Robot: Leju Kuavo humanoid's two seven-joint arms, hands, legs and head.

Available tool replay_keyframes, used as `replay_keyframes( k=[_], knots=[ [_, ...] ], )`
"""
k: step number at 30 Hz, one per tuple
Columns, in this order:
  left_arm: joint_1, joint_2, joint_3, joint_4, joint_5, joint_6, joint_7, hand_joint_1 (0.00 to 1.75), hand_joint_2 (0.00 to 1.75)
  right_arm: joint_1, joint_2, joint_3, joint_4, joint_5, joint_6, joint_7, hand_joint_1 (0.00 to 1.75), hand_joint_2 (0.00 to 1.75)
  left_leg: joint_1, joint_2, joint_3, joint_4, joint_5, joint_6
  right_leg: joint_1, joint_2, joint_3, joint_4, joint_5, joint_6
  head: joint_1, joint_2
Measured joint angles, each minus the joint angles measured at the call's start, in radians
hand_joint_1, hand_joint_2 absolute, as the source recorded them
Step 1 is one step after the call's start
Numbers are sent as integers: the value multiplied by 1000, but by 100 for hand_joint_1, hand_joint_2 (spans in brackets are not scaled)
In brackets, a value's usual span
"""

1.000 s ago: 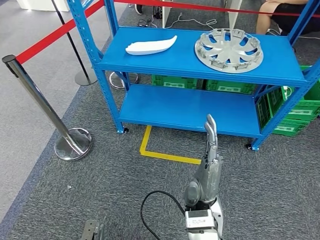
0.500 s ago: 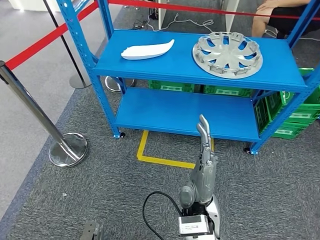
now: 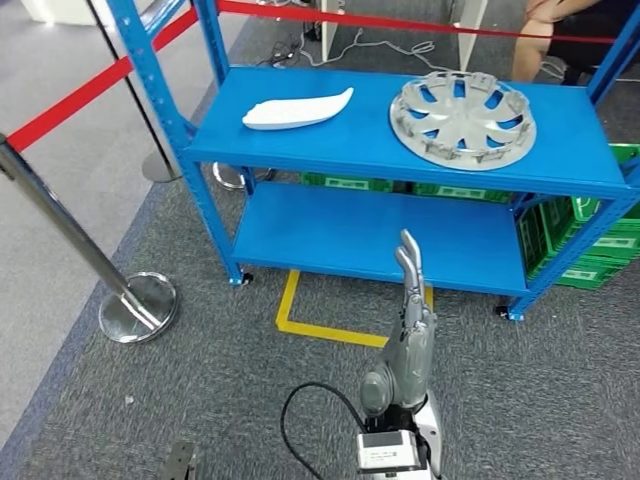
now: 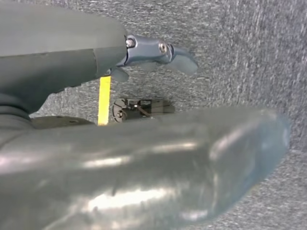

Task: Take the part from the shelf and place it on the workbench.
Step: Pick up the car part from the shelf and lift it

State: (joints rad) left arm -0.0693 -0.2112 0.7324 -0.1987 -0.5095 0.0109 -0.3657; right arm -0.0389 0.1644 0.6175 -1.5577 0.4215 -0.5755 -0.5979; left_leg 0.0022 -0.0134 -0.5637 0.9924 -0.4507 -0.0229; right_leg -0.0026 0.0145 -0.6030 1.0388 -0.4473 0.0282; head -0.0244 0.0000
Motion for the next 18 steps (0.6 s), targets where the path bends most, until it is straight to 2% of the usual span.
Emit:
replay_keyframes(
  k=[2, 3, 4, 6, 7, 8, 9, 11, 12, 14, 15, 17, 18],
  knots=[
    [-1, 0, 0, 0, -4, 11, 6, 0, 0, 0, 0, 1, 0, 1, -1, 2, 0, 0, 1, 2, -2, 7, -11, -9, -3, 1, 2, -2, 0, -13, -3, 0],
    [-2, 0, 0, 0, -7, 16, 9, 0, 0, -1, 0, 1, 0, 1, -1, 2, 0, 0, 1, 2, -14, 33, -29, -14, -5, -1, 5, -4, 0, -18, -5, 0],
    [-2, 0, 0, 0, -8, 18, 10, 0, 0, -1, 0, 2, 0, 1, -1, 3, 0, 0, 2, 2, -36, 79, -54, -19, -7, -2, 7, -5, -1, -22, -7, 0],
    [-2, 0, 0, 0, -7, 7, 9, 0, 0, -1, 0, 3, 0, 1, 0, 4, 0, 0, 3, 3, -108, 214, -111, -25, -7, -4, 8, -5, -5, -27, -9, 0],
    [0, 0, 0, 0, -5, -7, 7, 0, 0, -1, 0, 3, 0, 2, 0, 4, 0, 0, 3, 3, -137, 266, -122, -26, -6, -3, 9, -5, -7, -29, -9, 0],
    [0, 1, 0, 0, -2, -24, 5, 0, 0, -1, 0, 3, 0, 2, 0, 5, 0, 0, 3, 3, -152, 285, -113, -26, -6, -2, 11, -5, -12, -29, -9, 0],
    [1, 1, 0, 0, 1, -40, 2, 0, 0, -1, 0, 3, 0, 2, 1, 6, 0, 0, 3, 3, -146, 264, -85, -23, -6, -1, 15, -5, -17, -30, -9, 0],
    [1, 1, 1, 0, 7, -61, 0, 0, 0, -2, 0, 4, 0, 3, 2, 6, 0, 0, 3, 7, -88, 141, -9, -16, -6, 1, 28, -6, -29, -25, -9, 0],
    [0, 1, 3, 0, 9, -67, 2, 0, 0, -2, 0, 5, 0, 3, 2, 7, 0, 0, 2, 10, -55, 75, 7, -12, -4, 2, 33, -6, -36, -20, -9, 0],
    [-3, 1, 8, 0, 13, -74, 11, 0, 0, -3, 0, 7, 0, 4, 3, 7, 0, 0, -1, 13, -17, 2, 2, -2, 0, 2, 44, -10, -45, -8, -9, 0],
    [-3, 1, 11, 0, 13, -77, 17, 0, 0, -3, 0, 8, 0, 4, 4, 8, 0, 0, -2, 12, -10, -9, -8, 4, 2, 1, 52, -13, -45, -1, -8, 0],
    [0, 1, 16, 0, 13, -76, 27, 0, 0, -4, -1, 9, -1, 4, 4, 9, 0, 0, 1, 11, 8, -14, -5, 16, 1, -3, 66, -9, -49, 12, -7, 0],
    [2, 1, 17, 0, 13, -73, 31, 0, 0, -4, -1, 10, -1, 4, 4, 9, 0, 0, 2, 12, 19, -15, -5, 22, 1, -5, 58, 12, -59, 17, -4, 0]
  ],
)
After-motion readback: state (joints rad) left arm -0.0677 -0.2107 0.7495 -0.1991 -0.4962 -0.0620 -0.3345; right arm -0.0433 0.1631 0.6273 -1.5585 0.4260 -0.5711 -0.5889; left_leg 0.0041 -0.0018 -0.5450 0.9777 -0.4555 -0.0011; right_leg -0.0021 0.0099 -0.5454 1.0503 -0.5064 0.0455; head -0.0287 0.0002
